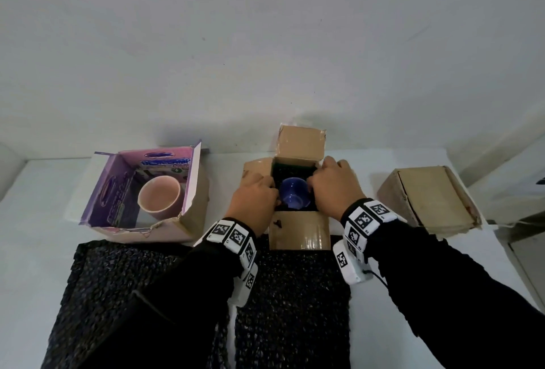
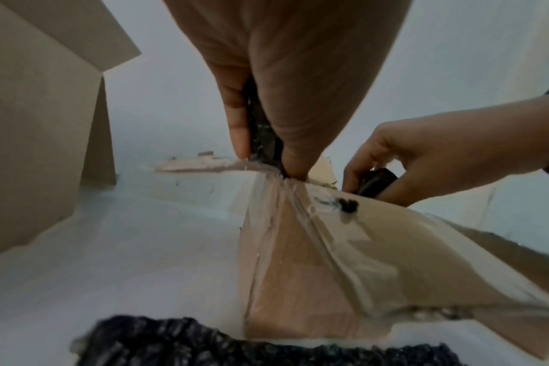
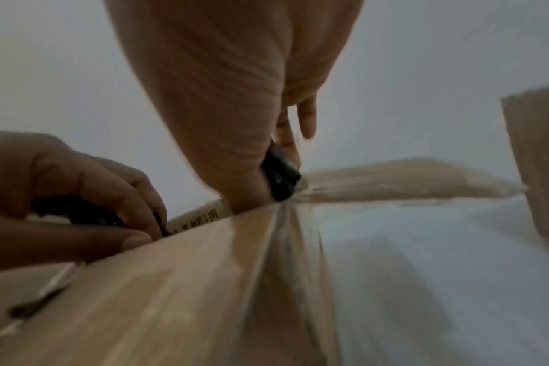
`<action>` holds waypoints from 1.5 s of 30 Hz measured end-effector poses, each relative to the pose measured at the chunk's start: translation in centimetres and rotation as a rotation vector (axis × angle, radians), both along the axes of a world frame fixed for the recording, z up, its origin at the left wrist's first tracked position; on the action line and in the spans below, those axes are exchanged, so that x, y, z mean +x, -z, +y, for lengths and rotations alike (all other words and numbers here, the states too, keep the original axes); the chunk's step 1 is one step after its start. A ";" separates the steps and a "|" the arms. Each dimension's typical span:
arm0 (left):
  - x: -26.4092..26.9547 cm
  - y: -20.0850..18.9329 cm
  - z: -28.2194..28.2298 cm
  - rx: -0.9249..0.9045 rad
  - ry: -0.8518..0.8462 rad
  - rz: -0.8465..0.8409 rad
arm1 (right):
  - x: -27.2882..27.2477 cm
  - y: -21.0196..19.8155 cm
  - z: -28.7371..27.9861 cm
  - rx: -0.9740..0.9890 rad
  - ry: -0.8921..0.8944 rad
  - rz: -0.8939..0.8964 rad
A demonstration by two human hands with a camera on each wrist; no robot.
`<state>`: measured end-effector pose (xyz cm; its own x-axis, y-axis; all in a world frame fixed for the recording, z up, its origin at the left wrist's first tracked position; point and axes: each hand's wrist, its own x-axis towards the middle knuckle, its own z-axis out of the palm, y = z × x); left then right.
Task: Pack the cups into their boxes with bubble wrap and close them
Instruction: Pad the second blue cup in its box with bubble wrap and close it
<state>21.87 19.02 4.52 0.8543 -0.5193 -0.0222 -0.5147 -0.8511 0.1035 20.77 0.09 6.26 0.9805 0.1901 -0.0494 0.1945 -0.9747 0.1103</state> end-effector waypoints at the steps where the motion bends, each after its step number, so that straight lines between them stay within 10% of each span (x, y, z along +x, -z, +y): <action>1: 0.0 -0.1 0.1 0.083 0.042 -0.055 | 0.0 0.0 -0.1 -0.069 -0.026 0.015; 7: -0.5 -0.4 -0.4 0.147 0.061 -0.135 | 0.7 0.9 -0.7 -0.127 0.017 0.240; 17: 0.8 -0.2 0.5 0.016 0.016 -0.032 | -1.0 0.7 0.2 -0.043 0.074 -0.157; 23: 1.0 -0.7 0.8 -0.008 -0.127 -0.141 | -1.2 0.6 0.0 -0.130 0.023 0.044; 29: -0.1 -0.9 0.7 -0.392 -0.380 0.023 | 0.0 0.5 -0.5 -0.116 -0.024 0.137; 37: -0.9 2.0 0.9 -0.753 -0.236 0.114 | 2.0 0.8 1.2 1.070 0.100 0.250; 41: -0.4 2.0 1.4 -0.808 -0.252 0.134 | 3.0 2.1 2.2 1.150 0.102 0.259; 45: -0.5 2.3 2.0 -0.425 -0.116 -0.273 | 3.5 3.4 2.8 1.192 0.176 0.206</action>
<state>21.39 20.97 2.23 0.8523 -0.3354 0.4015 -0.4756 -0.8163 0.3277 24.25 2.89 2.87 0.9918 0.0881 -0.0924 -0.0420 -0.4589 -0.8875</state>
